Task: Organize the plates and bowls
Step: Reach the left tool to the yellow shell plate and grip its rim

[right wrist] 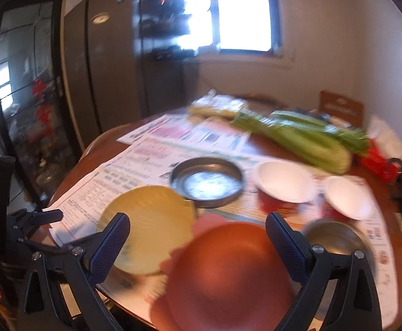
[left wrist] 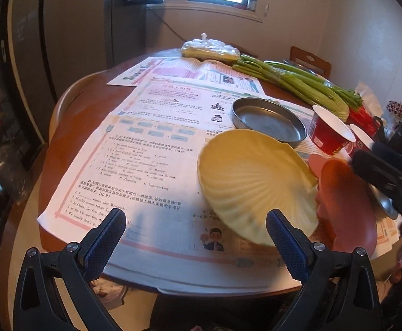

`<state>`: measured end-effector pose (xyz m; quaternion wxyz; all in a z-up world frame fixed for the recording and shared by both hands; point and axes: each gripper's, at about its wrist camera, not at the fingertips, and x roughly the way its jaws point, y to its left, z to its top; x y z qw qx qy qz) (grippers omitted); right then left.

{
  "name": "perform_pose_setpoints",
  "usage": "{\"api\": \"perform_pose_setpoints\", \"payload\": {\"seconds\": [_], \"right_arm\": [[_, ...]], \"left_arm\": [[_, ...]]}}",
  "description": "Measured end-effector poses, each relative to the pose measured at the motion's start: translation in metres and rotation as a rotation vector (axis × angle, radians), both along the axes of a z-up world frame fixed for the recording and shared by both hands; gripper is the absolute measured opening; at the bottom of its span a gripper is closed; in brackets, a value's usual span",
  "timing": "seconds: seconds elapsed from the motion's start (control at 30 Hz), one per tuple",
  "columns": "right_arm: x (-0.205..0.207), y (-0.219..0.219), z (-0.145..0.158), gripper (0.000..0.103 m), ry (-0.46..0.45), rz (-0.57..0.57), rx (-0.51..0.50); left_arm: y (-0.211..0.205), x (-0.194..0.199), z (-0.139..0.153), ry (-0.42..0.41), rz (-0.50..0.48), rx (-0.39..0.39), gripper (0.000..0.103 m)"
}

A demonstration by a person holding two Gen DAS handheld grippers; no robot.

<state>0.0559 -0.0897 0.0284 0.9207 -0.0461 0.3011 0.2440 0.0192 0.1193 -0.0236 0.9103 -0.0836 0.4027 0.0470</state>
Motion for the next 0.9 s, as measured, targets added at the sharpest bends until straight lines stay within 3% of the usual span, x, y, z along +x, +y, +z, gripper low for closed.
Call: {"api": "perform_pose_setpoints", "payload": {"seconds": [0.13, 0.33, 0.43, 0.53, 0.67, 0.77, 0.87, 0.9], "right_arm": [[0.021, 0.028, -0.013, 0.091, 0.026, 0.013, -0.088], [0.046, 0.041, -0.025, 0.085, 0.109, 0.079, -0.083], [0.054, 0.050, -0.029, 0.078, 0.109, 0.117, -0.123], [0.065, 0.055, -0.038, 0.065, 0.155, 0.185, -0.113], [0.071, 0.059, -0.047, 0.056, 0.174, 0.197, -0.146], [0.072, 0.062, -0.051, 0.053, 0.173, 0.209, -0.176], [0.074, 0.064, -0.053, 0.050, 0.179, 0.214, -0.193], [0.076, 0.065, -0.054, 0.048, 0.192, 0.207, -0.201]], "left_arm": [[0.001, 0.014, -0.007, 0.023, -0.016, -0.033, 0.101], [-0.008, 0.031, -0.015, 0.053, -0.016, -0.006, 0.101], [-0.009, 0.035, -0.017, 0.065, -0.012, -0.010, 0.102], [-0.012, 0.036, -0.017, 0.072, -0.013, -0.013, 0.101], [-0.018, 0.035, -0.016, 0.069, -0.007, 0.017, 0.100], [-0.018, 0.036, -0.017, 0.081, -0.001, 0.004, 0.093], [-0.021, 0.038, -0.019, 0.097, -0.008, 0.003, 0.074], [-0.022, 0.039, -0.019, 0.102, -0.013, -0.011, 0.064]]}}
